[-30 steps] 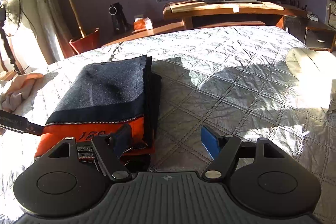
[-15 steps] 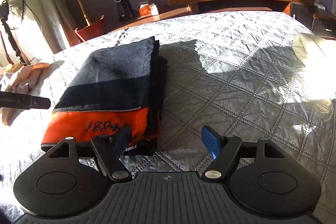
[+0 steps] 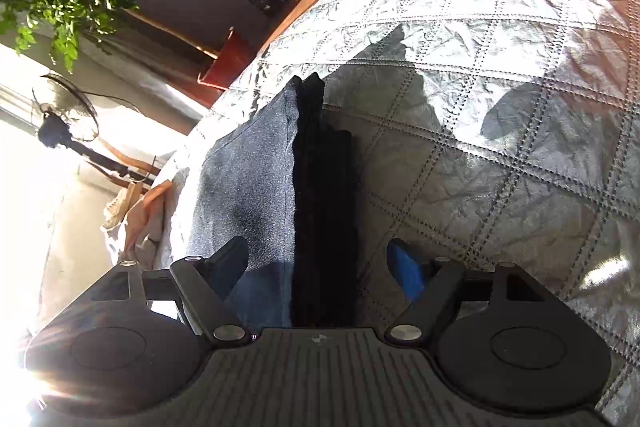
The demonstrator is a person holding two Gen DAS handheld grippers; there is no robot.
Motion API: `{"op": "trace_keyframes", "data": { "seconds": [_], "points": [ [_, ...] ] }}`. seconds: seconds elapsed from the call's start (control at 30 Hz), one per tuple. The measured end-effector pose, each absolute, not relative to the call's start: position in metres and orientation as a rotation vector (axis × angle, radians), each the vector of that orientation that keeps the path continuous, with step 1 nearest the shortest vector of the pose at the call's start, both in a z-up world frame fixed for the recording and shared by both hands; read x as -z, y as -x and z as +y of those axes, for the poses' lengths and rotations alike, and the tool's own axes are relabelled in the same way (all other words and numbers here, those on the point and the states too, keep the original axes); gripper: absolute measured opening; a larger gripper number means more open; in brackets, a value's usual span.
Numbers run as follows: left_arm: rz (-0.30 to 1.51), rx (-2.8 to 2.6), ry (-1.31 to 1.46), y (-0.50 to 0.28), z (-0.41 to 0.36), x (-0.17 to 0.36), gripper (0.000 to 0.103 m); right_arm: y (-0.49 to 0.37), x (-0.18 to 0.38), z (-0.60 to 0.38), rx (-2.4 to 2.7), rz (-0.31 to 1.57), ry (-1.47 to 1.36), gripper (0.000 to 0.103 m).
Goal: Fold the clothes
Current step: 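Press the right gripper along the folded trouser edge to tuck it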
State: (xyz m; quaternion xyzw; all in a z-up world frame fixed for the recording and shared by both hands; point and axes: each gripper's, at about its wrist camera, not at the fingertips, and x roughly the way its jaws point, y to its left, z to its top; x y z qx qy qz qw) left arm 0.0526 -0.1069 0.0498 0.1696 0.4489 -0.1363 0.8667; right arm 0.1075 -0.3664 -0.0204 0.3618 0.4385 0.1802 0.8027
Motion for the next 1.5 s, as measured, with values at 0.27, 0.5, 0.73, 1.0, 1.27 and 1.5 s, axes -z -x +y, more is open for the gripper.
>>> {"op": "trace_keyframes", "data": {
  "seconds": [0.27,0.5,0.73,1.0,1.27,1.5],
  "points": [
    [0.981,0.285,-0.338,-0.057,-0.106,-0.038,0.099,-0.141,0.016,-0.349,-0.551,0.954,-0.686,0.103],
    [1.018,0.295,-0.306,-0.060,-0.100,-0.029,0.103,-0.144,0.025,-0.337,-0.728,1.049,-0.744,0.092],
    [1.033,0.306,-0.277,-0.060,-0.096,-0.026,0.103,-0.151,0.017,-0.328,-0.757,1.071,-0.675,0.097],
    [1.044,0.317,-0.277,-0.060,-0.096,-0.025,0.103,-0.142,0.025,-0.334,-0.591,1.119,-0.701,0.016],
    [1.059,0.318,-0.264,-0.063,-0.089,-0.027,0.103,-0.094,0.031,-0.346,-0.528,0.947,-0.931,0.012],
    [1.043,0.323,-0.232,-0.066,-0.082,-0.038,0.102,-0.070,0.004,-0.347,-0.524,0.881,-0.886,0.010]
  ]
}}
